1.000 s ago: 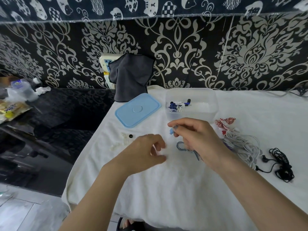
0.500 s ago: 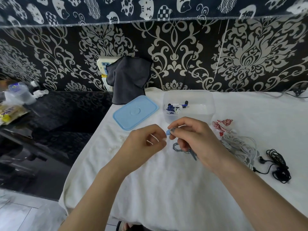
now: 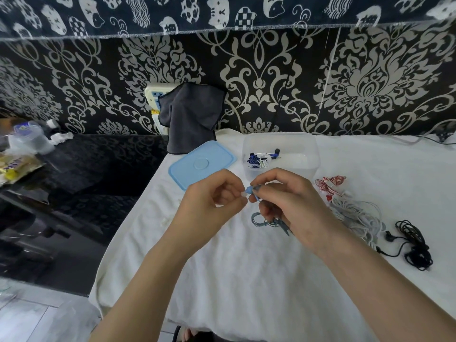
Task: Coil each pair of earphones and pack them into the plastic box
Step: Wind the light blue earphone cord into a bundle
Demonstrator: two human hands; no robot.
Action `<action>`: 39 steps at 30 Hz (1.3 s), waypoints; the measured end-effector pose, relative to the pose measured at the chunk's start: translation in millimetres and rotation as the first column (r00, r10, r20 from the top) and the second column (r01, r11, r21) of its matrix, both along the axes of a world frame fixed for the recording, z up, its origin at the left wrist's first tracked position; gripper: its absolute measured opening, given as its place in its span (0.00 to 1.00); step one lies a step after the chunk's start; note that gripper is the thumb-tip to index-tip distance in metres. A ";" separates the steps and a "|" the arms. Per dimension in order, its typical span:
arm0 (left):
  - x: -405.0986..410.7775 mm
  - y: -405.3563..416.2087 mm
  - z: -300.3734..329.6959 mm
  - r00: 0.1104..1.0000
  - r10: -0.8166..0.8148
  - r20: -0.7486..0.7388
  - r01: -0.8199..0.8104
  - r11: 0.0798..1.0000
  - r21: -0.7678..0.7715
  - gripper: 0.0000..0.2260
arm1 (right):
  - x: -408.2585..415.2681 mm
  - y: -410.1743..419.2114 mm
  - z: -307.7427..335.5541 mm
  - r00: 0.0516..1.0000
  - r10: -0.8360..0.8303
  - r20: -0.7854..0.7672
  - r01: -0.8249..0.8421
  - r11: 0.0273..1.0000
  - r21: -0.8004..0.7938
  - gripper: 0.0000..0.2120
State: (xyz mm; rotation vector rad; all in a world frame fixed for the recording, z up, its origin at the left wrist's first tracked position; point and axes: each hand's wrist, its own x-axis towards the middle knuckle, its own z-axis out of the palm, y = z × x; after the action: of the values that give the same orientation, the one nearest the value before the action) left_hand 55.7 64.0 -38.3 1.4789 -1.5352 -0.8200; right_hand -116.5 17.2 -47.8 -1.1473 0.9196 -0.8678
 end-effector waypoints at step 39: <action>-0.6 3.4 11.3 0.934 -0.093 -0.344 0.098 0.995 -0.005 0.07 | -6.7 -1.8 12.0 0.973 0.094 0.209 -0.126 0.981 0.149 0.04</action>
State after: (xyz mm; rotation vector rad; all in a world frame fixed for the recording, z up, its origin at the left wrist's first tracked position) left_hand 55.1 67.4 -27.0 1.1987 -1.3449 -1.0846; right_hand -123.2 15.4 -35.9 -0.9433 0.7384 -0.7880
